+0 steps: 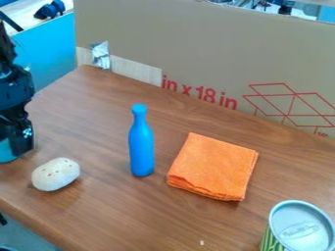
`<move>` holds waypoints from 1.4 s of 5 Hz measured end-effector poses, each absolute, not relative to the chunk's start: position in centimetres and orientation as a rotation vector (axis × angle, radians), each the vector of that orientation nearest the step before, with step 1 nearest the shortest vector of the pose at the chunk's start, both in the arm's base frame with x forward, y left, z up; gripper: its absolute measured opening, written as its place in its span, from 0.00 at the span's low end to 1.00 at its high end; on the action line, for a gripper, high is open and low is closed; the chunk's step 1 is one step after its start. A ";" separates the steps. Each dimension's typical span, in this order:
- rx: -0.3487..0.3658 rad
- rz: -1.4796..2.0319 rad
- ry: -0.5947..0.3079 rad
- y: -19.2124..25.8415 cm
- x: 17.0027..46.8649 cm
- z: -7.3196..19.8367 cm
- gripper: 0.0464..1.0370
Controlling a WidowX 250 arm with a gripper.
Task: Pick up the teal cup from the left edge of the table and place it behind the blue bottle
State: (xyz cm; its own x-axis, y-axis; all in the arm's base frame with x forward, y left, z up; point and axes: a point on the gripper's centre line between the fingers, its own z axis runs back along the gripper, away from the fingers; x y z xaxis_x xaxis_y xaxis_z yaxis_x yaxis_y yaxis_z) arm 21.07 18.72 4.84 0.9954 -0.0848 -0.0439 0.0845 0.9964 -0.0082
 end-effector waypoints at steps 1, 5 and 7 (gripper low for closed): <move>-0.007 -0.063 0.070 19.4 21.3 4.0 0.93; 0.053 -0.119 0.116 18.4 22.0 5.2 0.06; 0.114 -0.137 0.076 16.1 26.7 8.2 0.06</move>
